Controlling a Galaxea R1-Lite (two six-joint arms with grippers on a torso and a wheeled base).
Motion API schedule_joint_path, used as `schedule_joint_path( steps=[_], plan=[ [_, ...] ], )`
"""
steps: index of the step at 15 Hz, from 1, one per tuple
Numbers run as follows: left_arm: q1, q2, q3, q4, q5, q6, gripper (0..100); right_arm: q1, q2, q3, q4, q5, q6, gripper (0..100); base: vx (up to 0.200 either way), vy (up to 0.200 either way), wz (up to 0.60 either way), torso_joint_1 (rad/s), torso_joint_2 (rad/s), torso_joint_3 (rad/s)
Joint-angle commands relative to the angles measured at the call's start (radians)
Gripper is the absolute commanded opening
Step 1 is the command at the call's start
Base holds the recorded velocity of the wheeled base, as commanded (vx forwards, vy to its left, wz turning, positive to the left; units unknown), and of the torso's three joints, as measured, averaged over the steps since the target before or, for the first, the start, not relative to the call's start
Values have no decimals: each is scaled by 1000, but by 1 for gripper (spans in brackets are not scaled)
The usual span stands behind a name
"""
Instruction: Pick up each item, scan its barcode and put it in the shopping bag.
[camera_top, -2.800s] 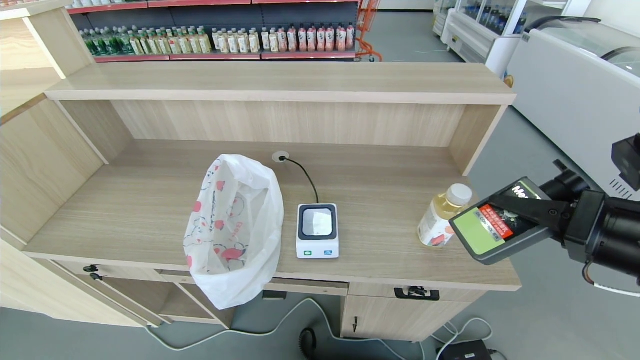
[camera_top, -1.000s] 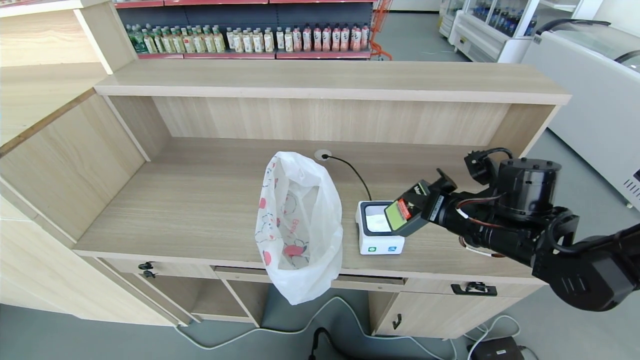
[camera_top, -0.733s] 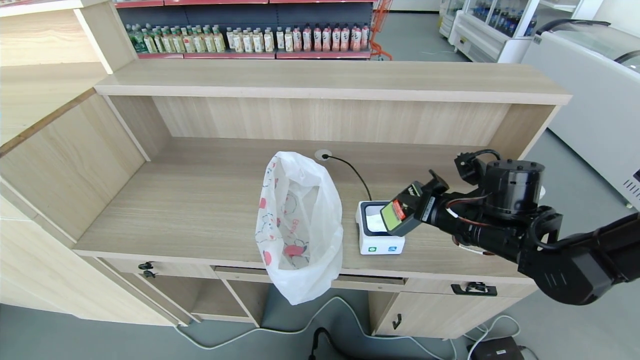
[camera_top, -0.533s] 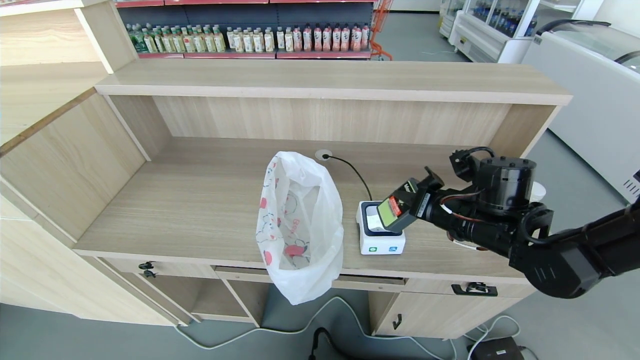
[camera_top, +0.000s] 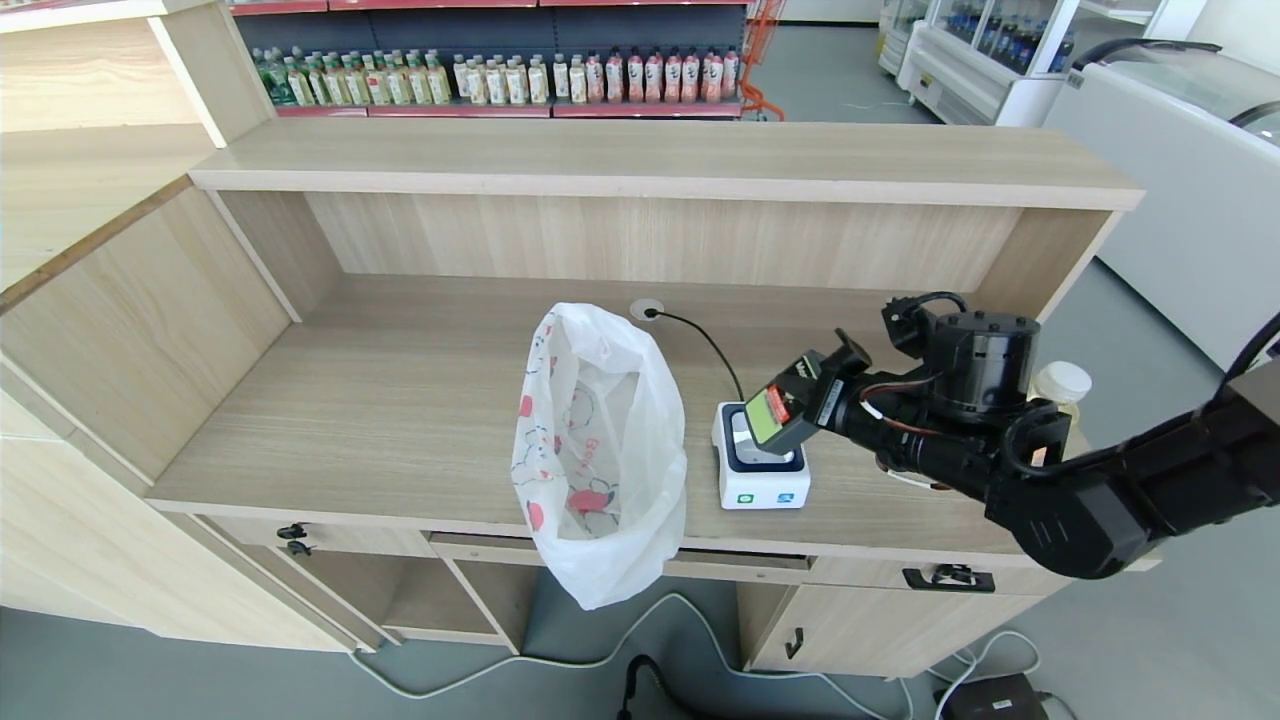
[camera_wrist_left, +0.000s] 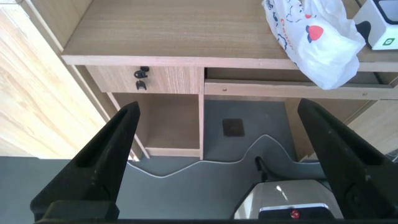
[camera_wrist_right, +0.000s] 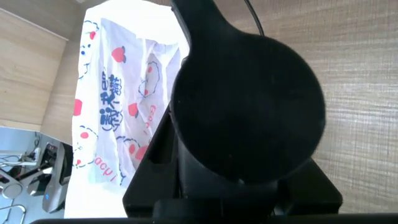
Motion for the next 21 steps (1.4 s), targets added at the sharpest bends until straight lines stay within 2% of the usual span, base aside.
schedule_joint_path(
  steps=[1,5,11,21],
  plan=[
    [0,0,0,0,1,0,100,0,29,-26,-1,2,1,0,0,0,0,0,0,0],
    [0,0,0,0,1,0,100,8,82,-35,-42,5,1,0,0,0,0,0,0,0],
    [0,0,0,0,-1,0,100,20,123,-79,-42,5,1,0,0,0,0,0,0,0],
    [0,0,0,0,-1,0,100,35,154,-83,-47,-1,3,0,0,0,0,0,0,0]
  ],
)
